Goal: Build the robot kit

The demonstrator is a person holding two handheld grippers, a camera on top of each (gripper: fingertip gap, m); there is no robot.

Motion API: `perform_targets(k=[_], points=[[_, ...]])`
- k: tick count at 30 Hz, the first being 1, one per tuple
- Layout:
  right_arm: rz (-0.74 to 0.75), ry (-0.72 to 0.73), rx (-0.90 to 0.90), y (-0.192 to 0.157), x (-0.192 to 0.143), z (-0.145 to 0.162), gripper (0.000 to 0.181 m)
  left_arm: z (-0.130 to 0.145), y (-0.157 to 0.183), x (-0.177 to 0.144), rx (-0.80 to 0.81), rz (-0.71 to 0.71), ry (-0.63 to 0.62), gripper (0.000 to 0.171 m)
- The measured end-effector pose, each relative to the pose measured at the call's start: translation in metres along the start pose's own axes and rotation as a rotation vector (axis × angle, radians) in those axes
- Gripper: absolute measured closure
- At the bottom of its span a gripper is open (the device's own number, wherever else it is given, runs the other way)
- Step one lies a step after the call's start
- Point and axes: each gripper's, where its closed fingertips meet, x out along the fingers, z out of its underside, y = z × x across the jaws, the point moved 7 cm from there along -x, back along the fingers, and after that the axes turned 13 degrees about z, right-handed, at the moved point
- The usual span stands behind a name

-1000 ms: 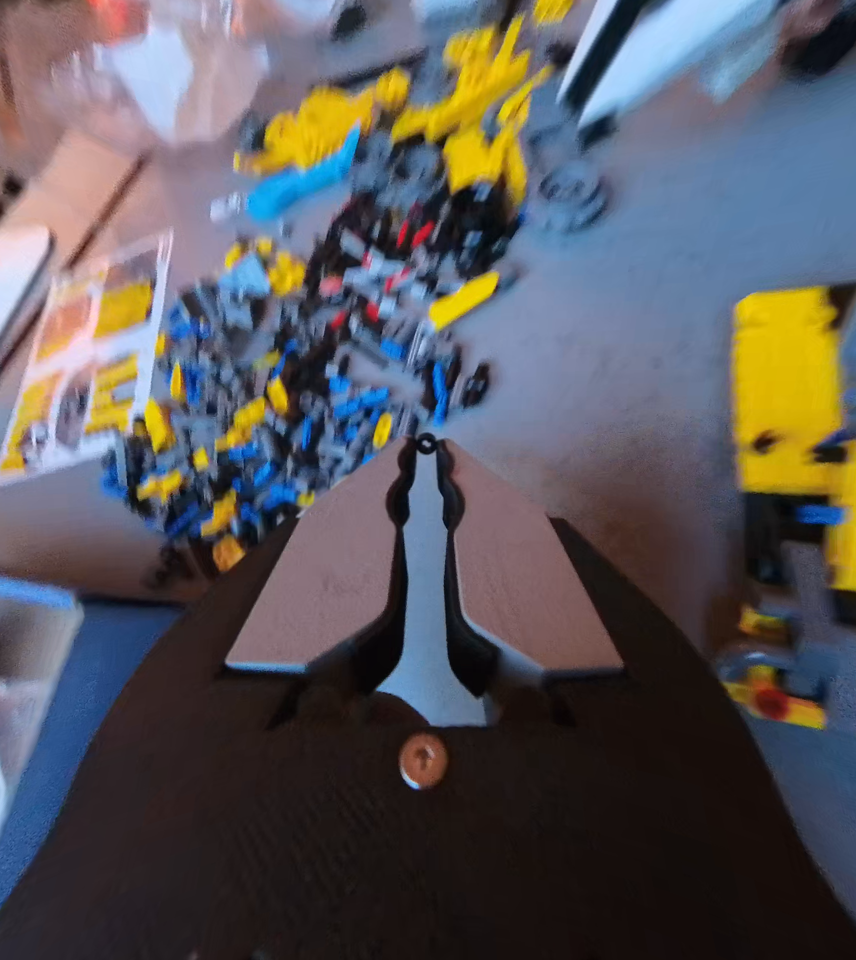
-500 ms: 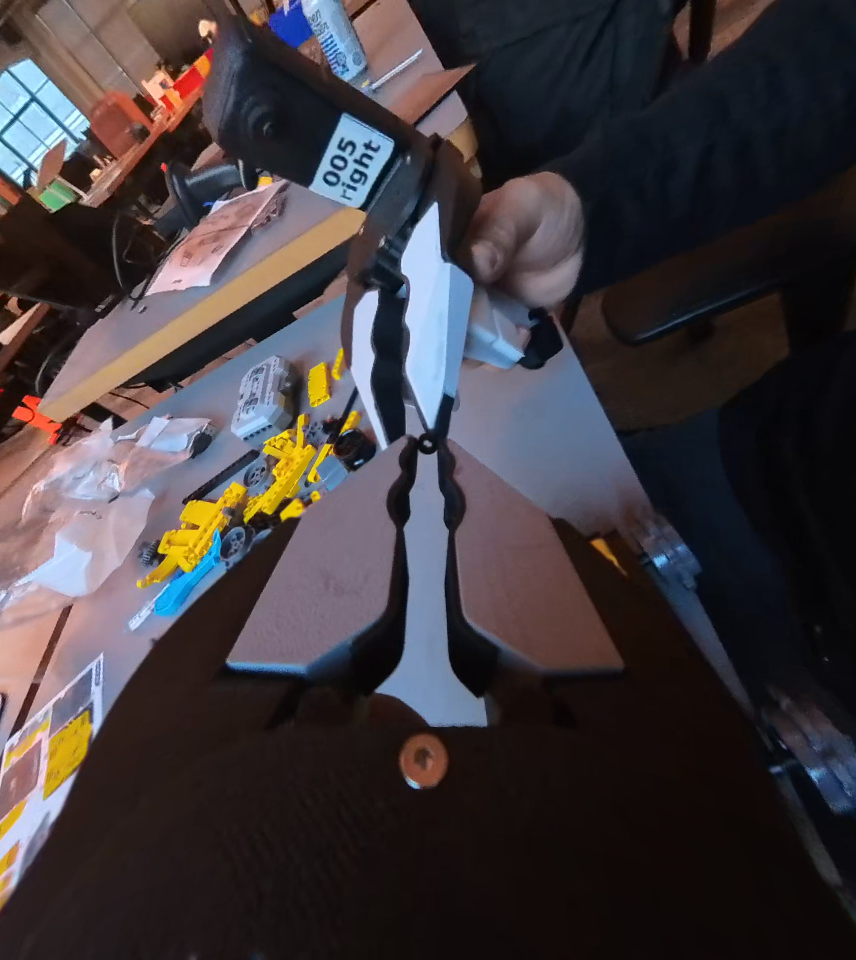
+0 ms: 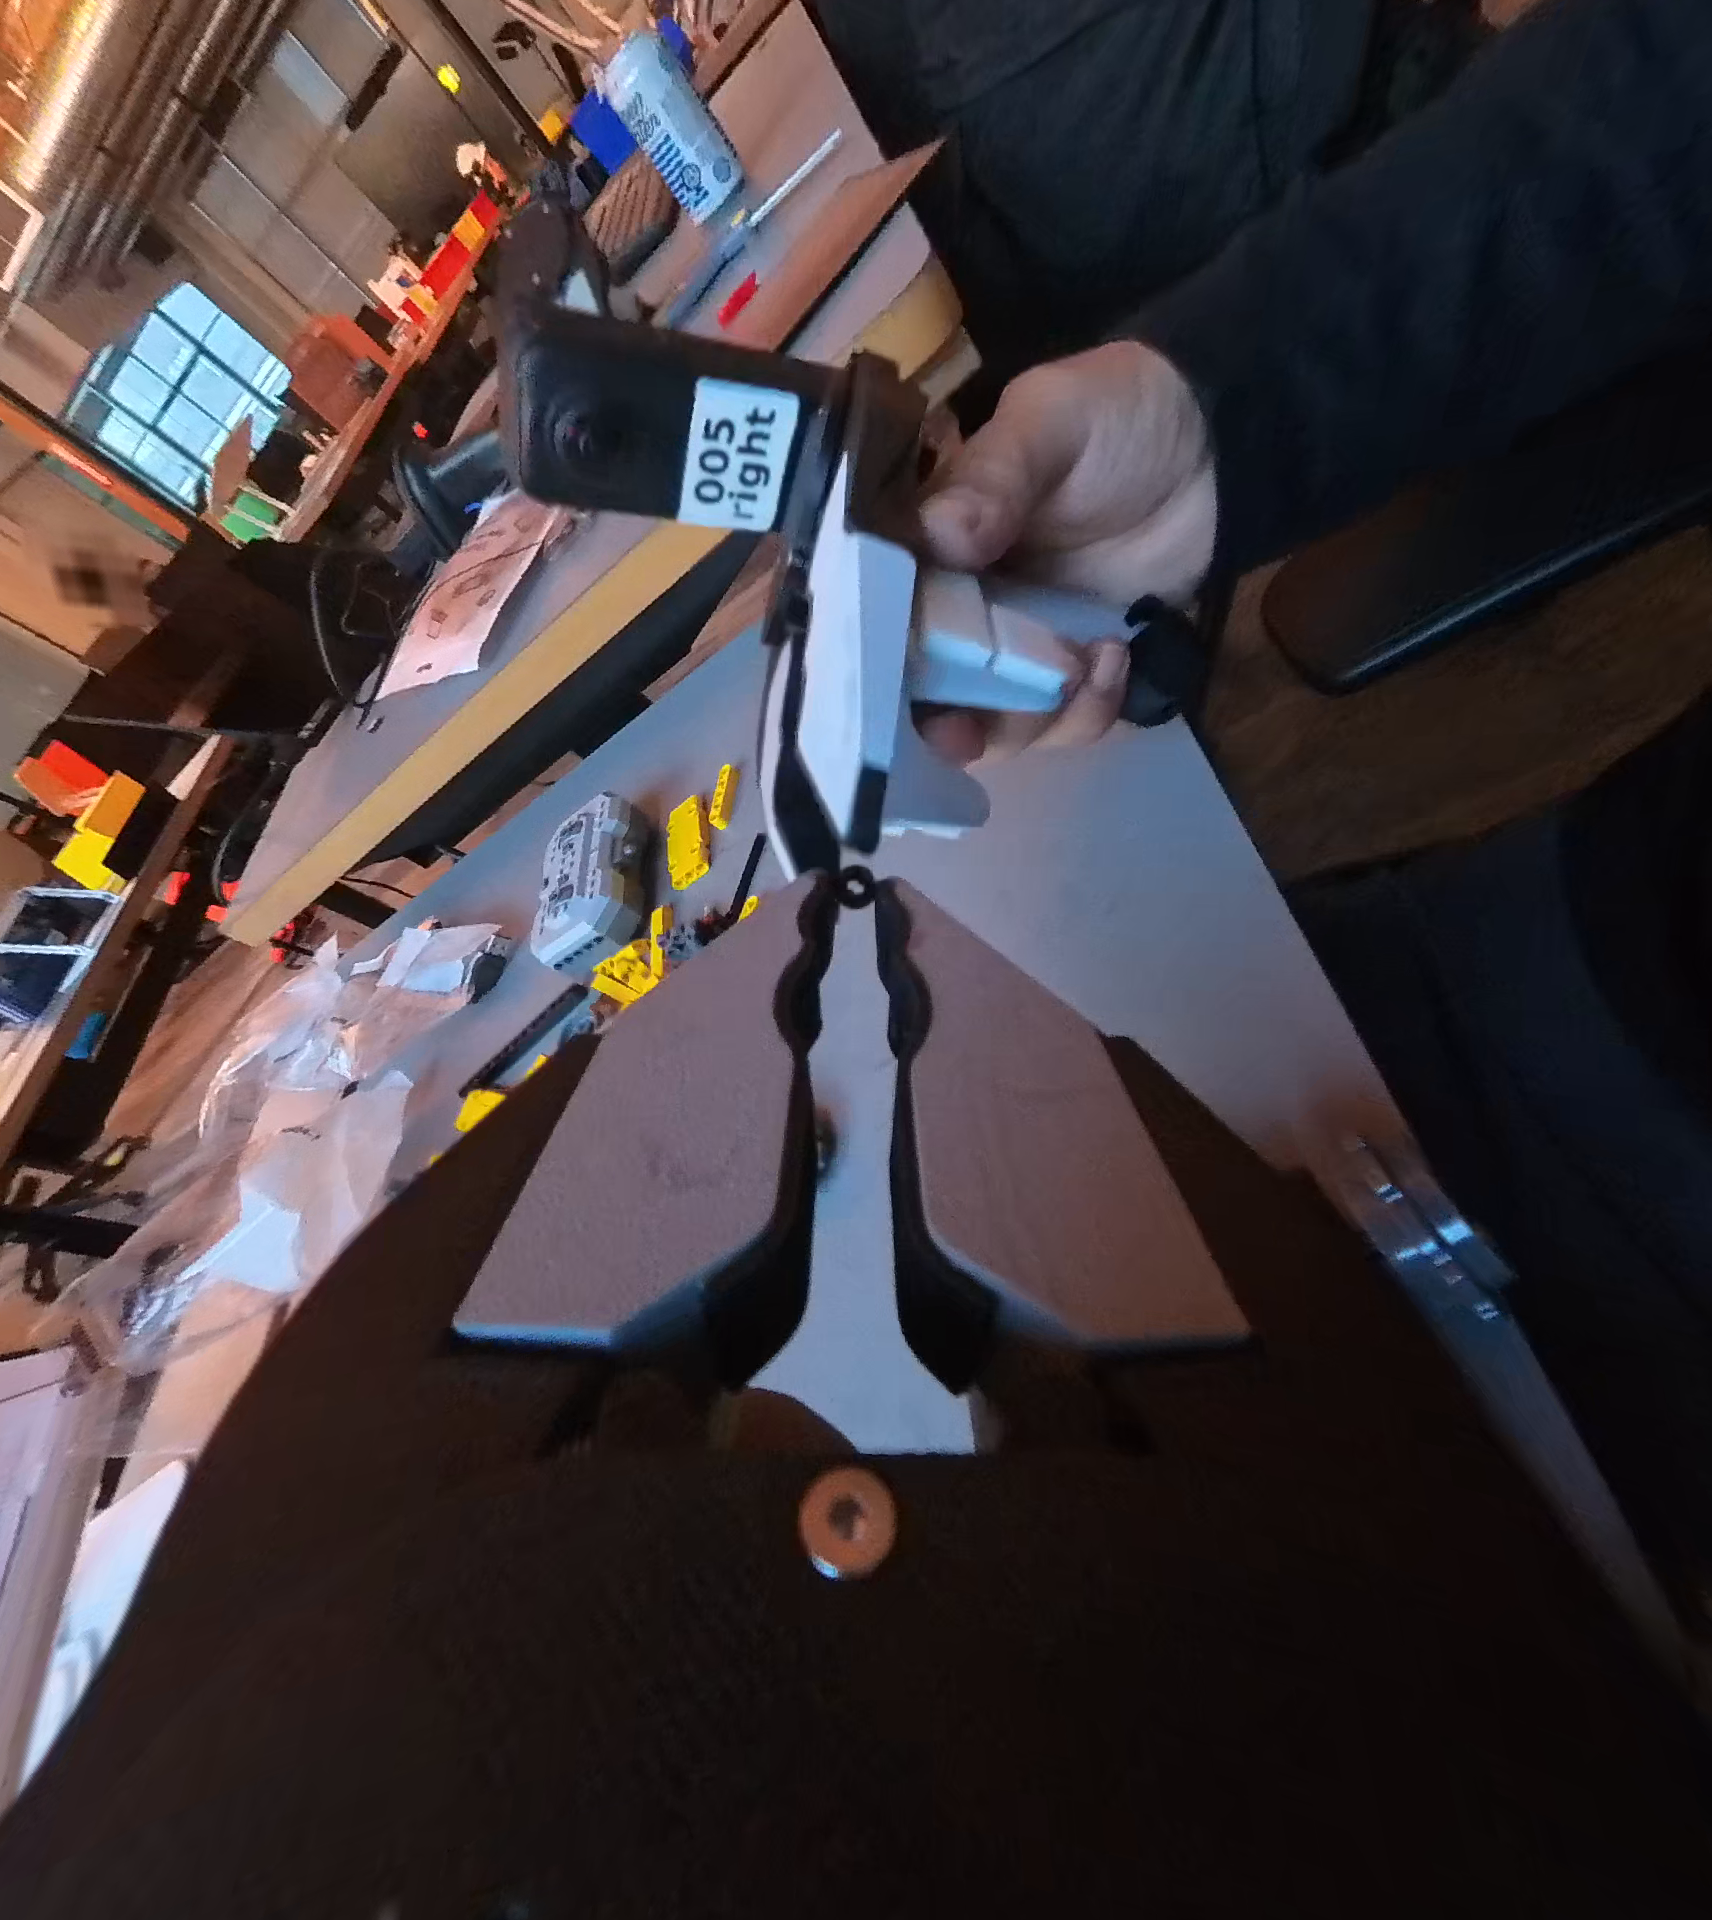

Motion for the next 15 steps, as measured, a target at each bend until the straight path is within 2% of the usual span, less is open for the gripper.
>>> perform_targets(k=[5, 8, 11, 13, 15], points=[[-0.079, -0.009, 0.076, -0.001, 0.004, 0.003, 0.169, -0.001, 0.000, 0.004, 0.043, -0.030, -0.020, 0.168], [-0.005, -0.007, 0.062, 0.006, 0.004, 0.002, 0.174, 0.006, -0.001, 0.006, 0.025, -0.050, -0.065, 0.168], [0.135, -0.002, 0.023, 0.018, 0.002, -0.001, 0.174, 0.018, -0.004, 0.006, -0.089, -0.078, -0.156, 0.161], [0.301, -0.043, -0.056, 0.030, -0.001, 0.000, 0.174, 0.027, -0.008, 0.001, -0.202, -0.097, -0.225, 0.151], [0.494, -0.143, -0.175, 0.043, -0.005, 0.006, 0.174, 0.039, -0.011, -0.012, -0.351, -0.138, -0.323, 0.142]])
